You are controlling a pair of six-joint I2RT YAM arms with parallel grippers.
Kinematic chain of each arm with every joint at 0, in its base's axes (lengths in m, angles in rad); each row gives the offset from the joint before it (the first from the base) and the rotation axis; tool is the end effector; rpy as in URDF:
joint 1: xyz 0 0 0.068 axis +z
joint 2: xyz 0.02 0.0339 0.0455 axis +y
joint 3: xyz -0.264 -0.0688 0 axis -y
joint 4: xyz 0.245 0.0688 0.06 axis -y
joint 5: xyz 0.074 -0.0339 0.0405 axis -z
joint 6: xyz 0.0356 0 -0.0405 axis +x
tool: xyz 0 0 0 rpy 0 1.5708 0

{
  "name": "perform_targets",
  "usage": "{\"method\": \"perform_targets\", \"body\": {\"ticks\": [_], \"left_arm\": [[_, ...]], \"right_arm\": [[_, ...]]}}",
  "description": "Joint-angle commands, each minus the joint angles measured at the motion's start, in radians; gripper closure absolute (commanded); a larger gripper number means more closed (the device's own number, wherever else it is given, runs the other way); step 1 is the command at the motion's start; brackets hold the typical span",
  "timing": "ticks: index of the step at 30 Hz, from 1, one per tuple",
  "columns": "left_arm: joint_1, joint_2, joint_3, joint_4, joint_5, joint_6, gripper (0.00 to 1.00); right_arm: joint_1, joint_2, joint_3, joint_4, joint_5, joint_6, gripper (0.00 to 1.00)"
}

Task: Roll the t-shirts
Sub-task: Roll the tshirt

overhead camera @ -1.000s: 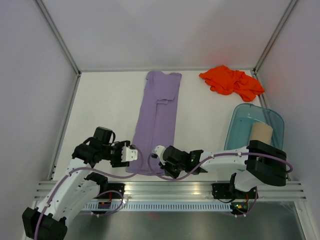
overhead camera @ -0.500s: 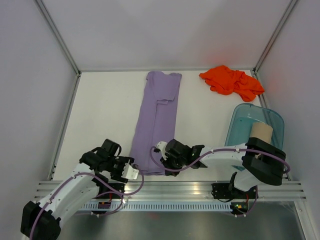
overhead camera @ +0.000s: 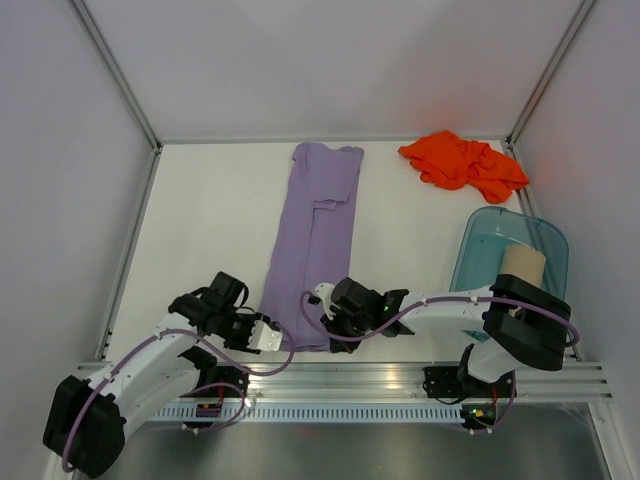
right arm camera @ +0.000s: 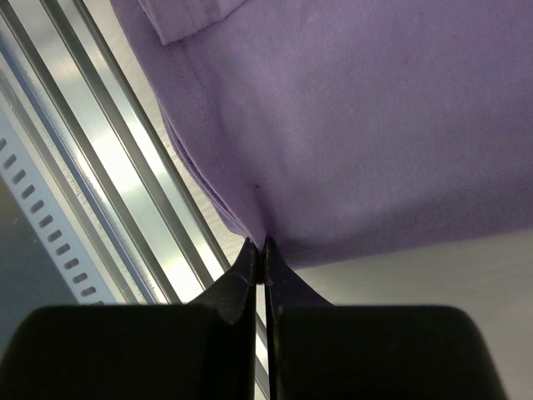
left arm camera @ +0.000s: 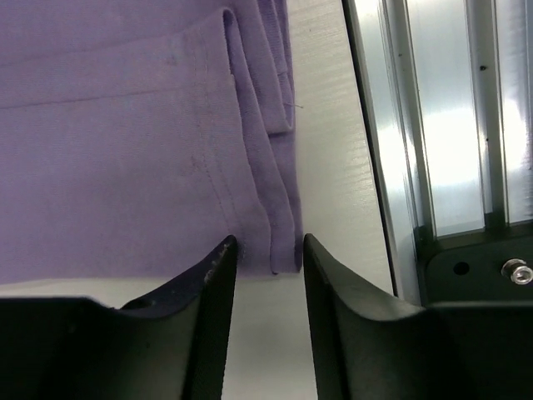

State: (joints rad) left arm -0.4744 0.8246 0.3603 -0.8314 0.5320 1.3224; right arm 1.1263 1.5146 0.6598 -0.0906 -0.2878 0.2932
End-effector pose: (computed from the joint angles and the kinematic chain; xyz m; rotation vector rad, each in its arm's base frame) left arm 0.0942 -0.0687 0.1505 2.1214 1.5620 -0.5038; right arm 0.1089 0.2522 0.1440 -1.2160 2.4336 0.8712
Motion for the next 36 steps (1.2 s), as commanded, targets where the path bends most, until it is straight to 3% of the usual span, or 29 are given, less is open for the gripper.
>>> {"method": "perform_targets", "body": {"ticks": [1,3,7,11,15,21,25,29,36], "left_arm": [[-0.013,0.070,0.043,0.020,-0.018,-0.047,0.58],[-0.016,0.126,0.057,0.018,-0.026,-0.063,0.67],[-0.020,0.176,0.081,0.020,-0.009,-0.097,0.97],[-0.017,0.223,0.146,-0.032,0.052,-0.172,0.98],[-0.010,0.313,0.258,-0.110,0.135,-0.261,0.98],[0.014,0.395,0.295,-0.123,0.171,-0.252,0.98],[0.088,0.496,0.348,-0.123,0.201,-0.270,0.98],[0.152,0.553,0.397,-0.100,0.220,-0.295,0.98],[0.155,0.607,0.401,-0.063,0.181,-0.311,0.98]], "right_arm": [[0.000,0.009,0.004,-0.024,-0.011,0.006,1.00],[-0.002,0.002,0.011,-0.035,-0.016,0.000,1.00],[-0.010,-0.008,0.032,-0.078,-0.046,-0.019,1.00],[-0.040,-0.021,0.066,-0.127,-0.122,-0.032,1.00],[-0.115,-0.010,0.077,-0.118,-0.295,-0.020,1.00],[-0.209,0.051,0.116,-0.213,-0.364,-0.081,1.00],[-0.321,0.082,0.115,-0.216,-0.442,-0.088,1.00],[-0.368,0.142,0.155,-0.224,-0.445,-0.089,0.99],[-0.439,0.200,0.190,-0.250,-0.392,-0.097,0.93]]}}
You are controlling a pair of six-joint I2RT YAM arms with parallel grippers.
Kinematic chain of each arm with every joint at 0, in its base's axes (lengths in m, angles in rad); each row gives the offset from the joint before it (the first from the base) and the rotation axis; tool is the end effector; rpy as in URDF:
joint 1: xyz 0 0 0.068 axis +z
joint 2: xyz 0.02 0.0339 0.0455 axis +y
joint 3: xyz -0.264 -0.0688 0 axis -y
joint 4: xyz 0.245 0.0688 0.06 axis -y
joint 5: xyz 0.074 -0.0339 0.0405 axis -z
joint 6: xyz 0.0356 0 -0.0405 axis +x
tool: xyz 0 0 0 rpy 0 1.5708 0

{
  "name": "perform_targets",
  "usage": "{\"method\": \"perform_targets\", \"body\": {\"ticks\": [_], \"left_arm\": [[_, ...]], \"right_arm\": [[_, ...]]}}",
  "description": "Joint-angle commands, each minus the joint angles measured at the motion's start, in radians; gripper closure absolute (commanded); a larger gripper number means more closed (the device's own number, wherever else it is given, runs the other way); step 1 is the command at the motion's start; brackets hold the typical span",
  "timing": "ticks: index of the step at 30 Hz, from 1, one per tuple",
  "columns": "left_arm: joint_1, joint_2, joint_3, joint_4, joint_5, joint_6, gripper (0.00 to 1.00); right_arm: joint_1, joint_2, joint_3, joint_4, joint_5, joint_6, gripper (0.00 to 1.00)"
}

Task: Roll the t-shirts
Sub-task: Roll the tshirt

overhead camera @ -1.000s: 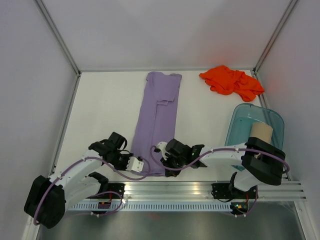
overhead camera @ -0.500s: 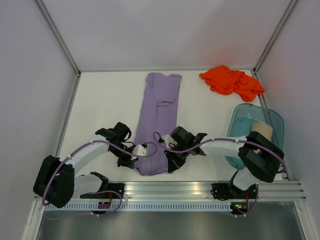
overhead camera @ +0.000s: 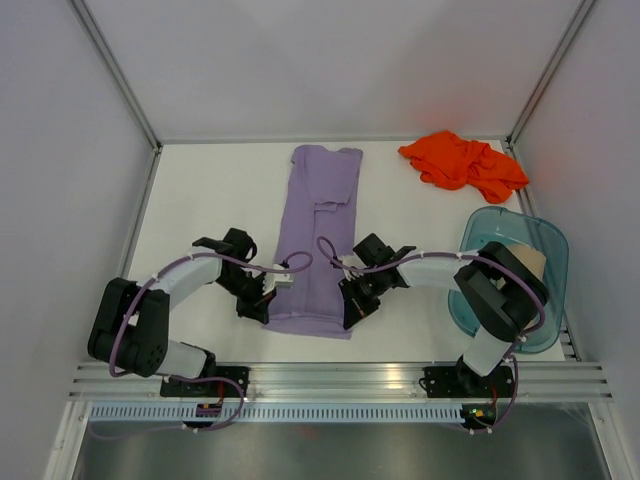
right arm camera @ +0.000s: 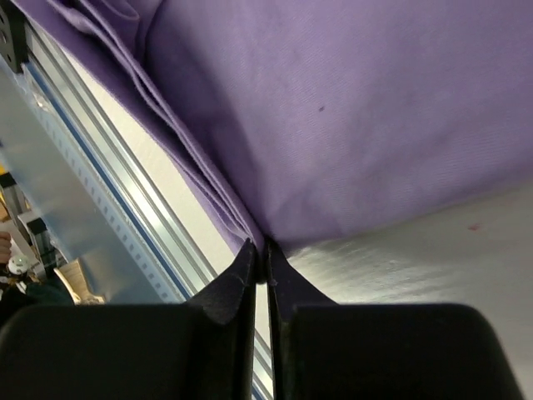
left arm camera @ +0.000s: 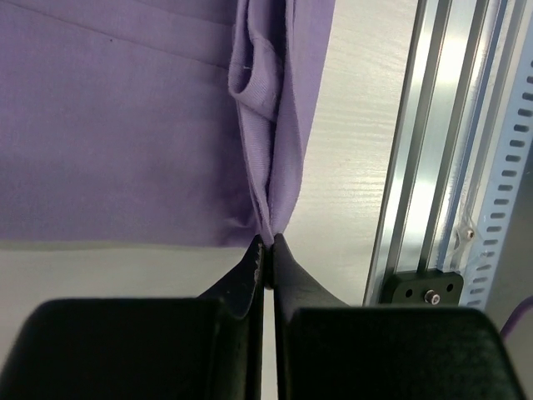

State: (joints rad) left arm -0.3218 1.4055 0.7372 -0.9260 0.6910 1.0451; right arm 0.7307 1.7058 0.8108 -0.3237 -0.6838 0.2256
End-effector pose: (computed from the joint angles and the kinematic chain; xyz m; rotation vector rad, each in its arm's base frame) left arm 0.1860 -0.0859 0.1678 1.7376 2.1521 -0.9427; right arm 0.2014 0.2107 0.1261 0.9037 -2.7660 -1.1553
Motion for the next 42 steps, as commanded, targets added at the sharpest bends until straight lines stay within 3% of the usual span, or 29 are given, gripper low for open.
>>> {"method": "perform_targets", "body": {"ticks": [1,7,12,14,16,21,24,28,32,34,42], "left_arm": [[0.003,0.033,0.025,0.045,0.018,-0.042,0.98],[0.003,0.055,0.033,0.075,0.010,-0.077,0.98],[0.003,0.053,0.037,0.075,0.008,-0.091,0.98],[0.004,0.056,0.042,0.076,0.011,-0.102,0.98],[0.004,0.064,0.047,0.078,0.012,-0.108,0.97],[0.006,0.072,0.054,0.076,0.018,-0.111,0.92],[0.007,0.070,0.054,0.076,0.008,-0.125,0.91],[0.015,0.070,0.053,0.076,-0.004,-0.152,0.85],[0.067,0.088,0.083,0.104,0.021,-0.233,0.75],[0.148,0.105,0.134,0.116,0.068,-0.304,0.66],[0.170,0.090,0.165,0.141,-0.016,-0.272,0.62]], "right_arm": [[-0.050,0.011,0.045,-0.024,0.013,-0.029,0.89],[-0.057,-0.034,0.114,-0.086,0.128,-0.019,0.66],[-0.056,-0.164,0.153,-0.149,0.273,0.012,0.64],[-0.034,-0.202,0.119,-0.129,0.282,0.035,0.68],[0.034,-0.232,0.105,-0.074,0.241,0.076,0.85],[0.191,-0.157,0.035,0.147,0.138,0.155,1.00],[0.196,-0.118,-0.016,0.230,0.147,0.182,1.00],[0.196,-0.061,-0.019,0.215,0.184,0.164,1.00],[0.170,-0.040,-0.050,0.251,0.147,0.173,1.00],[0.141,-0.028,-0.059,0.259,0.106,0.182,1.00],[0.088,-0.040,-0.061,0.253,0.099,0.166,1.00]]}}
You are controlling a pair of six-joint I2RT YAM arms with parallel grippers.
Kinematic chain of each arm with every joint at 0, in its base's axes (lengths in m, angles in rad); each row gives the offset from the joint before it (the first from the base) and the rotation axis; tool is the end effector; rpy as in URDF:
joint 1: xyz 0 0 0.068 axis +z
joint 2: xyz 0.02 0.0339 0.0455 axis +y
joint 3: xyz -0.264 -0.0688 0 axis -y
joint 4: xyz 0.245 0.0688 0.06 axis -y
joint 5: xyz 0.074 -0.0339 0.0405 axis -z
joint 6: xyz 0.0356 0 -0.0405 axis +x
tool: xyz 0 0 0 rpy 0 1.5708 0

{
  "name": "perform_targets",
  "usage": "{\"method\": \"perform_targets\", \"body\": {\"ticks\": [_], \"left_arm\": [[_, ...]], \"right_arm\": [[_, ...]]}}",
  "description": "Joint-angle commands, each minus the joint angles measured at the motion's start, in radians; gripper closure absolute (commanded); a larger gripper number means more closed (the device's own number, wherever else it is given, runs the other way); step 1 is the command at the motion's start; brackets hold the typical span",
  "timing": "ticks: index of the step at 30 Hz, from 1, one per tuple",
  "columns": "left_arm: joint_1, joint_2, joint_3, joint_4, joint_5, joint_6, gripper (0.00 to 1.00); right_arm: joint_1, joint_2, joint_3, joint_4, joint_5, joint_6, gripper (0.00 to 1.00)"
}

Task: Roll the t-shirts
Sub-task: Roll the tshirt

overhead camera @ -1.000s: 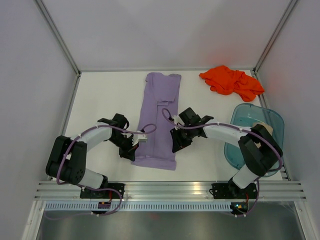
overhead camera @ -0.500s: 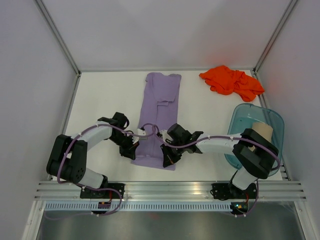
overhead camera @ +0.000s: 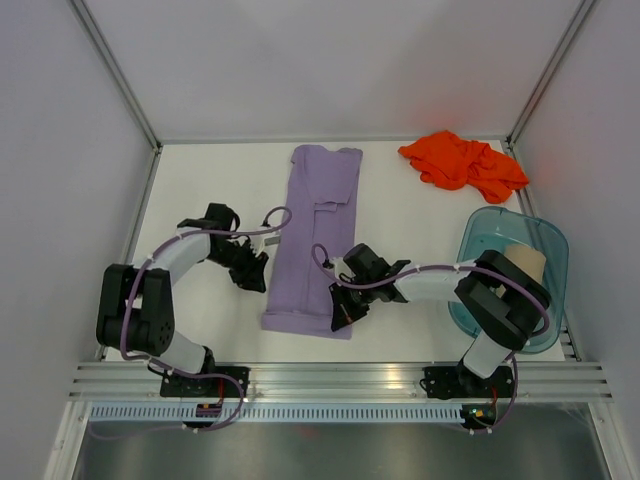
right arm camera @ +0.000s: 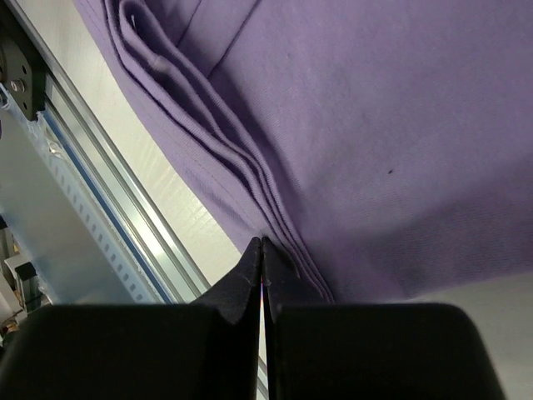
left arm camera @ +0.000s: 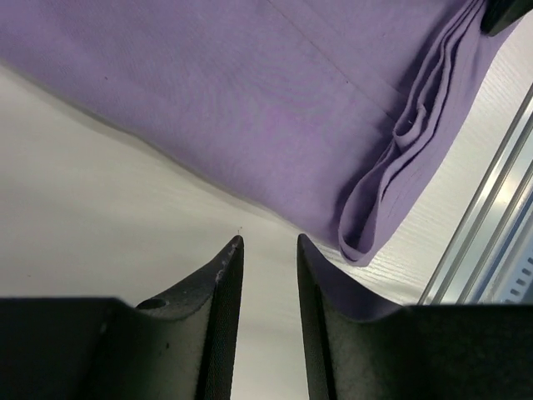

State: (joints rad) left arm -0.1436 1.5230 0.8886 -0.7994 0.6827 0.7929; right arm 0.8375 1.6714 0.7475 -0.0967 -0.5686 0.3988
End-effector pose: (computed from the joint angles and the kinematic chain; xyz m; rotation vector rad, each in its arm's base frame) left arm 0.2483 -0.0586 0.1796 1.2653 2.3572 -0.8420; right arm 0.1842 0.2331 0.1282 -0.8355 2.6854 1.1260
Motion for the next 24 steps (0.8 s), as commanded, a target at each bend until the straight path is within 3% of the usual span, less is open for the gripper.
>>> {"method": "perform_targets", "body": {"ticks": [1,3,5,8,11,15,24], "left_arm": [[-0.016,-0.087,0.006,0.012,0.007,0.006,0.62],[-0.043,-0.194,-0.032,0.020,0.031,0.067,0.62],[-0.111,-0.396,-0.144,0.069,0.026,0.159,0.60],[-0.195,-0.634,-0.299,0.104,0.011,0.276,0.53],[-0.269,-0.772,-0.402,0.106,-0.014,0.350,0.47],[-0.349,-0.785,-0.468,0.118,-0.081,0.399,0.45],[-0.393,-0.672,-0.504,0.187,-0.146,0.417,0.44]], "right_arm": [[-0.020,-0.009,0.006,0.025,-0.013,-0.006,1.00],[-0.026,-0.010,0.006,0.031,-0.016,0.000,1.00],[-0.028,-0.001,0.006,0.028,-0.014,0.000,1.00],[-0.028,0.005,0.000,0.034,-0.007,0.005,1.00],[-0.032,0.001,-0.007,0.043,-0.002,0.008,1.00],[-0.040,0.008,-0.004,0.038,-0.002,0.002,1.00],[-0.043,0.016,-0.002,0.026,0.009,-0.011,1.00]]}}
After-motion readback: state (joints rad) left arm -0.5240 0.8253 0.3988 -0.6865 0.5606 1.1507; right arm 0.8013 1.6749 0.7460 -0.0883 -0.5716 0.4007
